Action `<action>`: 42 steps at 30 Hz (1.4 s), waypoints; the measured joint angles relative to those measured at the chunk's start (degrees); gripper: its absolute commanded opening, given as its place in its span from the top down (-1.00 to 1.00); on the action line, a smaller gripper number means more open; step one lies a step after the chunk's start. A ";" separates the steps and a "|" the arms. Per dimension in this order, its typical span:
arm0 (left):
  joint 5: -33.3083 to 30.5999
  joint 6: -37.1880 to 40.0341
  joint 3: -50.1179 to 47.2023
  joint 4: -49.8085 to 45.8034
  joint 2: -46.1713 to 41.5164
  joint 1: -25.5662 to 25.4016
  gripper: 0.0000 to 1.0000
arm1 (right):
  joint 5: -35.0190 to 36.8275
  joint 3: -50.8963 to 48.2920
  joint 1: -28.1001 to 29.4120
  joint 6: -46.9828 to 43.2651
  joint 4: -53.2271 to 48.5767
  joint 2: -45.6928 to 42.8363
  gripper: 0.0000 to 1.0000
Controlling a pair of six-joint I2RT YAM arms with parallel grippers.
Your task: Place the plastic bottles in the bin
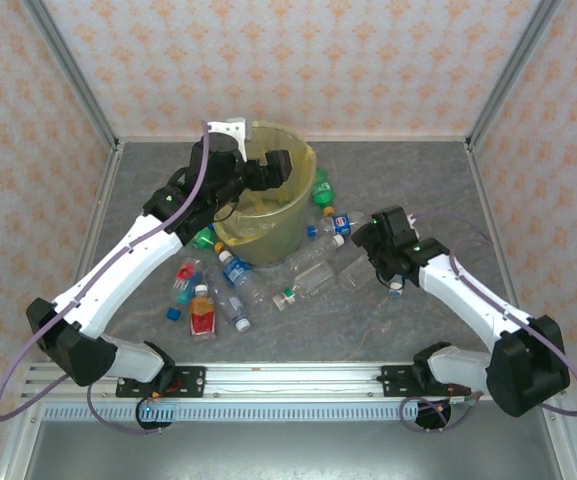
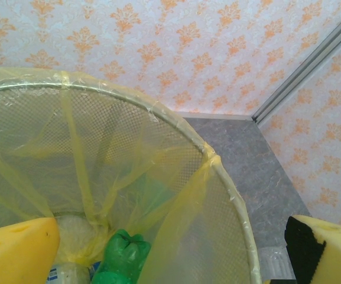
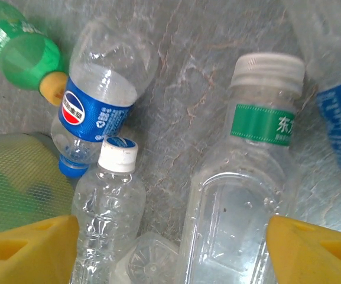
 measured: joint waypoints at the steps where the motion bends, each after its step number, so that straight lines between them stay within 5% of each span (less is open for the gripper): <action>1: -0.02 0.02 -0.57 0.15 -0.59 0.02 -0.98 | 0.00 0.00 0.26 0.46 0.11 0.96 -0.65; 14: -2.29 0.17 -11.10 2.93 -11.30 2.01 -0.98 | -0.20 1.49 1.33 1.57 0.24 8.59 -0.67; 33: 0.28 0.20 -12.39 3.52 -12.50 6.05 -0.98 | 0.07 1.14 3.30 0.61 0.35 14.80 -0.60; 42: 0.46 0.13 -12.74 3.45 -14.53 6.08 -0.98 | 0.44 0.57 3.74 -2.43 1.16 16.85 -0.30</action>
